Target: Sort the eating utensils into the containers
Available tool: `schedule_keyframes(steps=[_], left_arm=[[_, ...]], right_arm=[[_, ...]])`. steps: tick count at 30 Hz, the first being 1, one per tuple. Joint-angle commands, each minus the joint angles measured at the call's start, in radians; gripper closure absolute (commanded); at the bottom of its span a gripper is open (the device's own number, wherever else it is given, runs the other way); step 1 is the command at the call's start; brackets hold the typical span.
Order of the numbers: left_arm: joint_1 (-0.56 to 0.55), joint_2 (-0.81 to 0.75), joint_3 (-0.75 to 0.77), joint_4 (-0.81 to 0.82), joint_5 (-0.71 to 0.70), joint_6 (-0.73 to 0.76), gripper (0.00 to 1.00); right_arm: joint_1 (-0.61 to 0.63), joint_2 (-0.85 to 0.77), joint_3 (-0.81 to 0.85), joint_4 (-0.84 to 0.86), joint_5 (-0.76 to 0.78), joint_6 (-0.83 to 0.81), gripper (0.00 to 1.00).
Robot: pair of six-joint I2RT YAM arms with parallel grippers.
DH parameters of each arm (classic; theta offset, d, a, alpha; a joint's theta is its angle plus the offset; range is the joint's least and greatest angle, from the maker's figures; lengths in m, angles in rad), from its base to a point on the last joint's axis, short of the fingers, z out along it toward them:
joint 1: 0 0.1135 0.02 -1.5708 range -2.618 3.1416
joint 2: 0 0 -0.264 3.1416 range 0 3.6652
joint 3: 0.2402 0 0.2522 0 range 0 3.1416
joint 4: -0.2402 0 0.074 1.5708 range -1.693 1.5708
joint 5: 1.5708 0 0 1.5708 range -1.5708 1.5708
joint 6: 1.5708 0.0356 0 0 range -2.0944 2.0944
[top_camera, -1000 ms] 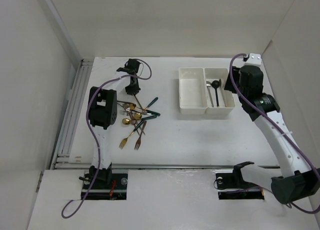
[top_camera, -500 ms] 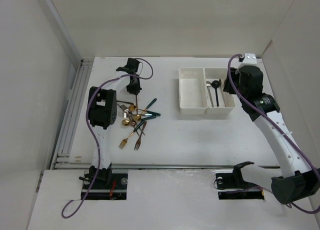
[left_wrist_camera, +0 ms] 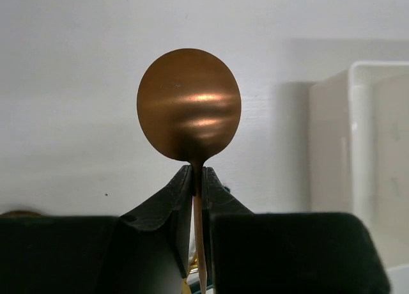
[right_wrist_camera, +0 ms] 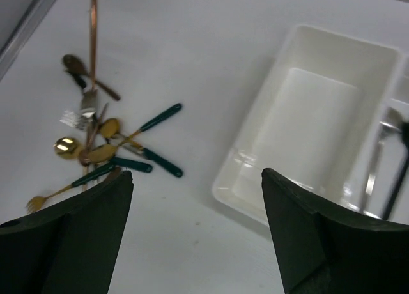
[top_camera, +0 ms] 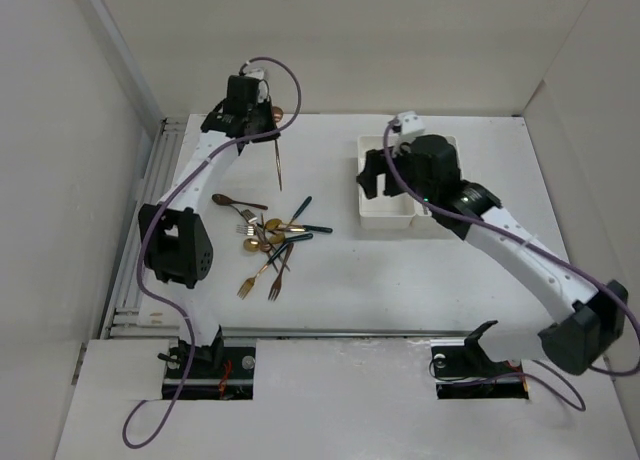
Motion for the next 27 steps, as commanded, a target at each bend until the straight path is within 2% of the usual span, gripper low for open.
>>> schedule_keyframes(steps=[1, 8, 14, 18, 21, 25, 27], left_arm=[[-0.002, -0.121, 0.044, 0.066, 0.043, 0.019, 1.0], [-0.011, -0.264, -0.06, 0.086, 0.126, -0.012, 1.0], [-0.043, -0.35, -0.117, 0.095, 0.16, -0.054, 1.0], [-0.054, -0.37, -0.126, 0.07, 0.191, -0.074, 1.0], [-0.063, -0.394, -0.137, 0.06, 0.226, -0.074, 1.0], [-0.074, -0.422, -0.178, 0.05, 0.261, -0.093, 1.0], [-0.083, -0.449, -0.191, 0.041, 0.261, -0.093, 1.0]], right_arm=[[0.092, 0.125, 0.093, 0.137, -0.105, 0.028, 0.13], [0.162, 0.327, 0.257, 0.307, -0.317, 0.163, 0.13], [0.23, 0.43, 0.321, 0.387, -0.317, 0.23, 0.14], [0.23, 0.517, 0.341, 0.416, -0.294, 0.286, 0.17], [0.23, 0.554, 0.375, 0.416, -0.282, 0.309, 0.24], [0.23, 0.582, 0.386, 0.416, -0.221, 0.339, 0.38], [0.23, 0.582, 0.375, 0.427, -0.176, 0.359, 0.49]])
